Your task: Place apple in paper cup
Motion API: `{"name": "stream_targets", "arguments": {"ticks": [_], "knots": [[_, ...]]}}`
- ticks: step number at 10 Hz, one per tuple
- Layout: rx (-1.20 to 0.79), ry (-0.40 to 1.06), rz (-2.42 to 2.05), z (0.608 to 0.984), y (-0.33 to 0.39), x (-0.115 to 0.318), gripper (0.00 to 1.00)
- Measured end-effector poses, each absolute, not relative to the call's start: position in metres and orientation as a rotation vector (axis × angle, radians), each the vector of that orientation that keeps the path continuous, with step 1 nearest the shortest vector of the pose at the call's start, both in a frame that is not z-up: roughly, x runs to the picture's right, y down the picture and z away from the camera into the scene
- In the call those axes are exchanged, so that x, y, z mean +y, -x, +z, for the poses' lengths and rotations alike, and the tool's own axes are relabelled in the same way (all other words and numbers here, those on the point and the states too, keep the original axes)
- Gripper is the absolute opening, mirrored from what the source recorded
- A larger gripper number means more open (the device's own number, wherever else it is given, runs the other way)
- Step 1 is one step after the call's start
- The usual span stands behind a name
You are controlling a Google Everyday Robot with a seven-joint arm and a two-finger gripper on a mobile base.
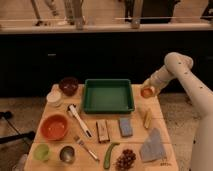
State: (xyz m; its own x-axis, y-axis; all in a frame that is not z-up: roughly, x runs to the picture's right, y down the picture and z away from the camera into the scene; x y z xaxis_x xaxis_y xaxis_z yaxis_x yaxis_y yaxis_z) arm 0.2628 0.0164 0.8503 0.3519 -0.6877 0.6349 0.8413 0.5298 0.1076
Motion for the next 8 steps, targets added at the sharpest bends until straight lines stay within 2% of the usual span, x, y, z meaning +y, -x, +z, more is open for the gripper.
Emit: {"name": "stream_targets", "arguments": {"ticks": [5, 8], "knots": [[-0.859, 0.184, -0.972, 0.836, -0.22, 0.008, 0.0], [-0.92, 0.13, -1.012, 0.82, -0.161, -0.003, 0.0]]}}
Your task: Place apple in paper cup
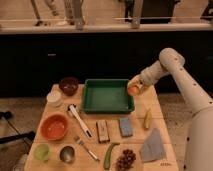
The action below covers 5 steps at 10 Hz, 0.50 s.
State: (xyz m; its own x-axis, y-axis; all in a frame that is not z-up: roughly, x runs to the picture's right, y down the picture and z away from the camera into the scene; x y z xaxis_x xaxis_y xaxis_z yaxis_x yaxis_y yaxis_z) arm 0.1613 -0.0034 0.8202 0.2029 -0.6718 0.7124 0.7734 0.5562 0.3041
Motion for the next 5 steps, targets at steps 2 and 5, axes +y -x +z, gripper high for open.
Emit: {"name": "stream_targets", "arguments": {"ticks": [2, 5], "knots": [[-0.939, 0.117, -1.006, 0.818, -0.137, -0.006, 0.0], [-0.936, 0.118, -1.003, 0.818, -0.14, -0.005, 0.0]]}}
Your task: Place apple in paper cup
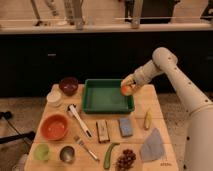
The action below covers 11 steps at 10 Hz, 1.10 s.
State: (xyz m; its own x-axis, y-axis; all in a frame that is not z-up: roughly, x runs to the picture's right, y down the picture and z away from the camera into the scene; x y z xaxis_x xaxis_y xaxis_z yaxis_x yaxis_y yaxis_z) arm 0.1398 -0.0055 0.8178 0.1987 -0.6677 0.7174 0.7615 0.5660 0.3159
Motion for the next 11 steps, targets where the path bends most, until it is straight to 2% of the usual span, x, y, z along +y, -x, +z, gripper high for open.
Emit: {"name": "stream_targets", "arguments": {"ticks": [4, 8, 11], "knots": [[-0.939, 0.115, -1.002, 0.818, -0.137, -0.007, 0.0], [-1.024, -0.021, -0.898, 0.807, -0.103, -0.019, 0.0], [-1.116, -0.046, -0.846, 0.803, -0.063, -0.026, 0.0]]}}
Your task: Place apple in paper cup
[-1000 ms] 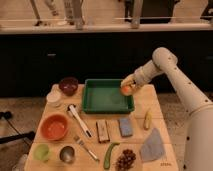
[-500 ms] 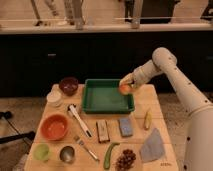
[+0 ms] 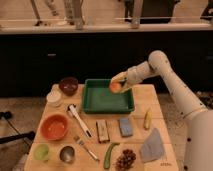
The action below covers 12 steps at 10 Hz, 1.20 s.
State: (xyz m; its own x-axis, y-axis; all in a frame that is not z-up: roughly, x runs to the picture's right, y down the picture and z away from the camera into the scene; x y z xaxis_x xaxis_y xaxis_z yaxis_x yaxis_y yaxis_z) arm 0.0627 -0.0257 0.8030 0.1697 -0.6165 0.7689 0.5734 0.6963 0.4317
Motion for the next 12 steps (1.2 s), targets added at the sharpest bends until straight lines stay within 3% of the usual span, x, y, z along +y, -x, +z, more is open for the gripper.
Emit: {"name": "stream_targets", "arguments": {"ticks": [6, 12], "knots": [[-1.266, -0.036, -0.698, 0.812, -0.009, -0.05, 0.0], [-1.27, -0.041, -0.697, 0.811, -0.006, -0.05, 0.0]]}}
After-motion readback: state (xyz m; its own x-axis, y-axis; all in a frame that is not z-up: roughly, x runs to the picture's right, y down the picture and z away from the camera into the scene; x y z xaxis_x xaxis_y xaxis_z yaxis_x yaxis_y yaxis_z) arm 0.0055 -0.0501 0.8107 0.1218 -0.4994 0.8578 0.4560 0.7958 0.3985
